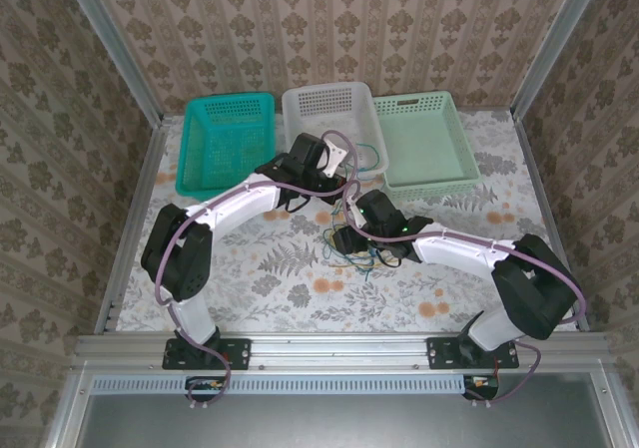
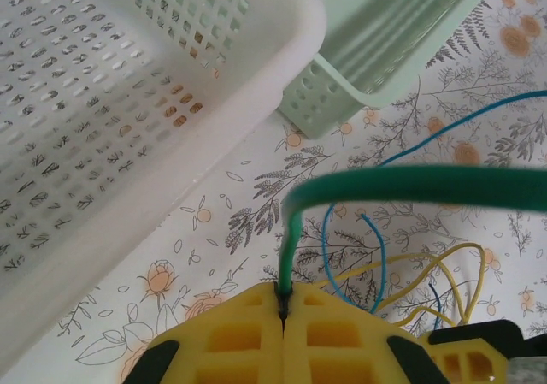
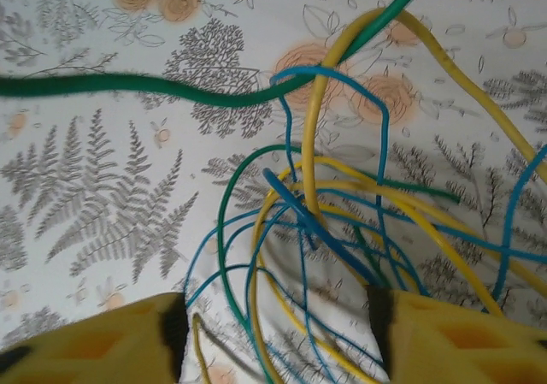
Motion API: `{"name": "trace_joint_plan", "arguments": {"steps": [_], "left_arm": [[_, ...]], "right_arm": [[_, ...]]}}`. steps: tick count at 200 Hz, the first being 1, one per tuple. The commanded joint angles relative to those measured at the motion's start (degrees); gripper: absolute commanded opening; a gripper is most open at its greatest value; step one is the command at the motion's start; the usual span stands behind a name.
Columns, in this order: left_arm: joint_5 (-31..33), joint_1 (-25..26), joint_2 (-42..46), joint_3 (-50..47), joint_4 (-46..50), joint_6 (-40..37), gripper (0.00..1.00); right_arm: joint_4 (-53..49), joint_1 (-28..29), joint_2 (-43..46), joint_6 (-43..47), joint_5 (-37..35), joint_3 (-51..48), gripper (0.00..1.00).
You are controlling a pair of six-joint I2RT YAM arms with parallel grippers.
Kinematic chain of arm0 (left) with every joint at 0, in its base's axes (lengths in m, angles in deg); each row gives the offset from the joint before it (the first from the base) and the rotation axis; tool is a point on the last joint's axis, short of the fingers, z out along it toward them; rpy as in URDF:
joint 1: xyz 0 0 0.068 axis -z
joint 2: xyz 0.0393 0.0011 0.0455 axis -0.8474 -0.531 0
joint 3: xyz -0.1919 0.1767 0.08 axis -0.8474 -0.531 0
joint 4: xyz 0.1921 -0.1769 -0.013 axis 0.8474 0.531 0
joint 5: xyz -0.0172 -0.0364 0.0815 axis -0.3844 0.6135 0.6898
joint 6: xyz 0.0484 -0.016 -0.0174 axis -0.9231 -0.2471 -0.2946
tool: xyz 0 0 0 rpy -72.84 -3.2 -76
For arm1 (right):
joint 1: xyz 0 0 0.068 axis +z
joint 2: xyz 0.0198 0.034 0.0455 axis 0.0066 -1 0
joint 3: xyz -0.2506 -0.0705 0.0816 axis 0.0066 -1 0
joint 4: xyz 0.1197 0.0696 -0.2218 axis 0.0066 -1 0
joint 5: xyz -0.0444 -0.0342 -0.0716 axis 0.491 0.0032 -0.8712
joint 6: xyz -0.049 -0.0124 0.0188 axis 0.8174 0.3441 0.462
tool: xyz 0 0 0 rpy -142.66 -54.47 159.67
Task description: Untangle the cables
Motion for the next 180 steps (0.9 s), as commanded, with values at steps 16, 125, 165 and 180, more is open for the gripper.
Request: {"name": "trace_joint_plan", "arguments": {"steps": [16,125,165,180], "left_arm": [[-0.5,0.0,0.2,0.0,-1.5,3.5,0.00],[12.0,-4.0,1.1,10.1,5.7,-0.5,0.00],[9.0,-3.9,1.5,9.8,4.1,2.2,0.00],[7.5,-3.3,2.1,7.9,2.8,3.8,0.00]], "right_arm": [[4.5,1.2,-1.3,1.6,-2.8,1.5,0.22],[-3.1,1.9,10.1,-3.2,0.9,-8.1,0.00],[-3.7,1.8,11.9,-3.9,-1.3,-8.7,0.05],[-2.6,1.9,13.0,-4.2,-2.2,-8.6,0.19]]}}
